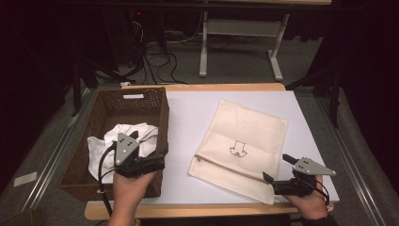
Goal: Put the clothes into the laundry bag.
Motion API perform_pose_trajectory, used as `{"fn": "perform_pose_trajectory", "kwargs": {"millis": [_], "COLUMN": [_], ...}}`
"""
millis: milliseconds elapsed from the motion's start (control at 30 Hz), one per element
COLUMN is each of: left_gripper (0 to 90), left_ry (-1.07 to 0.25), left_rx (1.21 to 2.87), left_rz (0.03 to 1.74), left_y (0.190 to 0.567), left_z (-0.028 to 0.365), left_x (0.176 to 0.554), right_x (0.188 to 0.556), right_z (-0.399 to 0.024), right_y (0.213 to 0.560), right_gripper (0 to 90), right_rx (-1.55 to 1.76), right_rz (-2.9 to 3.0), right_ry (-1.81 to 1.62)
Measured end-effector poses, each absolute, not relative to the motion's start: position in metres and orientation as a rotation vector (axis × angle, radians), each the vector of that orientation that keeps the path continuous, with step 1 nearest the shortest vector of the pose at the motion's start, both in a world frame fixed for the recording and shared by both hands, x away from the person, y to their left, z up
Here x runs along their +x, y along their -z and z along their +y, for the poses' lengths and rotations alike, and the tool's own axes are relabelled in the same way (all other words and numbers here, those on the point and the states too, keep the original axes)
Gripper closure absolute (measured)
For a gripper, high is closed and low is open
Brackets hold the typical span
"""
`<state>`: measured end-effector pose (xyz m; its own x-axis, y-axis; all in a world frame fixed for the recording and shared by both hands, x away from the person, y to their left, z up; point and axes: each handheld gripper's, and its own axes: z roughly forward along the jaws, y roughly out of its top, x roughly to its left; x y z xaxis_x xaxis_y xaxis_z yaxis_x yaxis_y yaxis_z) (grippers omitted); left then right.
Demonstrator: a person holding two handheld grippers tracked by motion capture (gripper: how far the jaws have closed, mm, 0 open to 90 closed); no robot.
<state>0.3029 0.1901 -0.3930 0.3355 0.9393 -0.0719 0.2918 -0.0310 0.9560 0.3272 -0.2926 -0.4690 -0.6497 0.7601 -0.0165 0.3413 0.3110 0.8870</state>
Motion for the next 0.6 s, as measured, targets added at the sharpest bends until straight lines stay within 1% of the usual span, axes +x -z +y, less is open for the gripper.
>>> {"fn": "perform_pose_trajectory", "kwargs": {"millis": [233,600], "left_gripper": [0.8,1.1], "left_ry": [-0.821,-0.863], "left_rx": [1.497,1.449], "left_rz": [1.242,1.294], "left_y": [0.399,0.401], "left_z": [0.225,0.249], "left_x": [0.301,0.297], "right_x": [0.328,0.328], "right_z": [-0.293,-0.294], "right_y": [0.47,0.47], "right_gripper": [0.2,0.2], "right_rx": [0.972,0.989], "right_rz": [2.147,2.146], "right_ry": [-1.297,-1.295]}}
